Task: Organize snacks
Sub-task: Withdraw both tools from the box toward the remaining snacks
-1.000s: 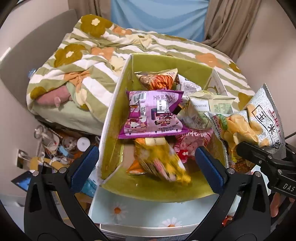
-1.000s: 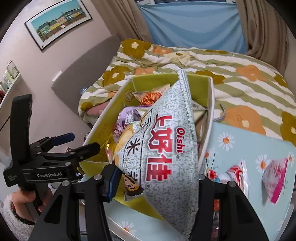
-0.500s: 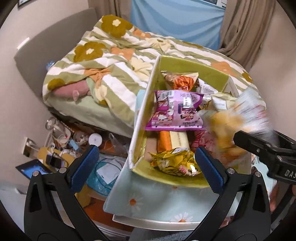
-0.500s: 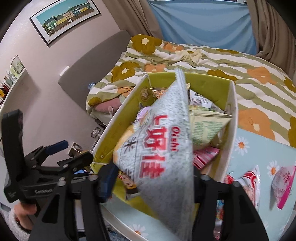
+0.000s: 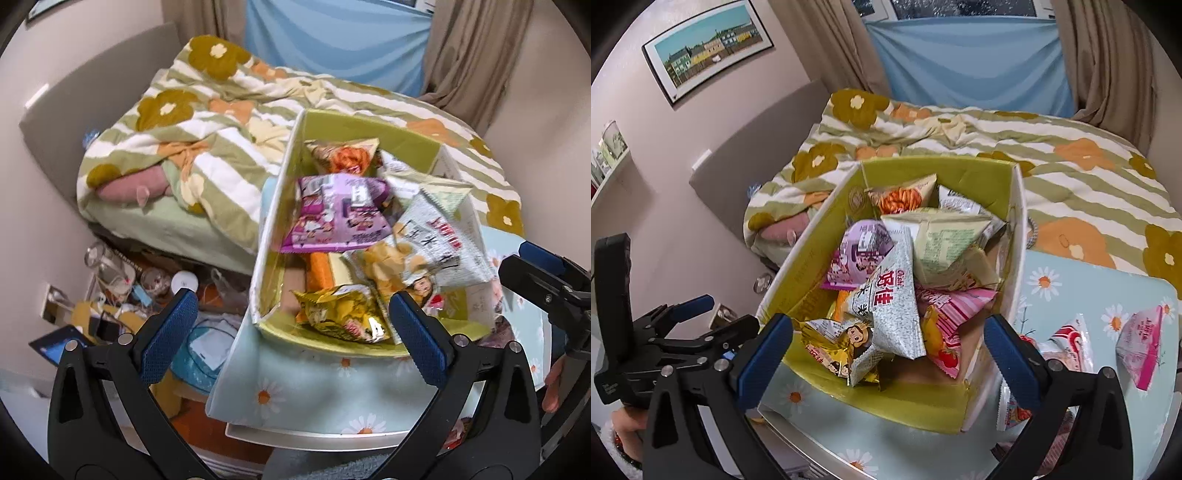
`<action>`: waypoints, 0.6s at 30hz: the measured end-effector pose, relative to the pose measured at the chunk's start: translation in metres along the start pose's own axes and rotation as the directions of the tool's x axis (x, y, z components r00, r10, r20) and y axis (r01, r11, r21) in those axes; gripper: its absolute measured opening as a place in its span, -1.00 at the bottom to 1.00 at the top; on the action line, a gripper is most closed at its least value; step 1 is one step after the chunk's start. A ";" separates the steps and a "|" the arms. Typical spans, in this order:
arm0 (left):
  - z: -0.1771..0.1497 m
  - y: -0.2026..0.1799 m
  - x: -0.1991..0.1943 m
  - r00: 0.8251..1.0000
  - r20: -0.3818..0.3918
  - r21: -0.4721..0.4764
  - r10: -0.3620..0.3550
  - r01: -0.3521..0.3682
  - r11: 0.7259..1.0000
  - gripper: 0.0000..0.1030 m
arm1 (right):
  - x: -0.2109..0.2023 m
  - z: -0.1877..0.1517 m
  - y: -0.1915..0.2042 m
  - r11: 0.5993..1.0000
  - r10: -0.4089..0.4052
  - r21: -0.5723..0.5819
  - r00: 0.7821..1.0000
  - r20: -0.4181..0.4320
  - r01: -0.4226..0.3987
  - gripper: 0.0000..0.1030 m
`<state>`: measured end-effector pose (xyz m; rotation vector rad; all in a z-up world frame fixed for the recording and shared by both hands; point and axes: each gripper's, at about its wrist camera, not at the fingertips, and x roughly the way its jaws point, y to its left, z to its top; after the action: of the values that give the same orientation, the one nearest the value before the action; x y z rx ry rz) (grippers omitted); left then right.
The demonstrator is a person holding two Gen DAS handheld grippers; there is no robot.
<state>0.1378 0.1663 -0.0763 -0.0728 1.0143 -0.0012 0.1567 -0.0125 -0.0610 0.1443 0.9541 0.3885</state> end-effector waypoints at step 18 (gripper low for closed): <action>-0.012 -0.139 -0.032 0.986 0.057 0.243 -0.157 0.138 0.960 1.00 | -0.146 -0.042 -0.099 0.941 -0.311 0.173 0.944 0.112 0.289 0.99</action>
<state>0.1152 0.0285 -0.0466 0.0711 0.9243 -0.2551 0.0728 -0.1622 -0.0018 0.1613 0.8524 0.0207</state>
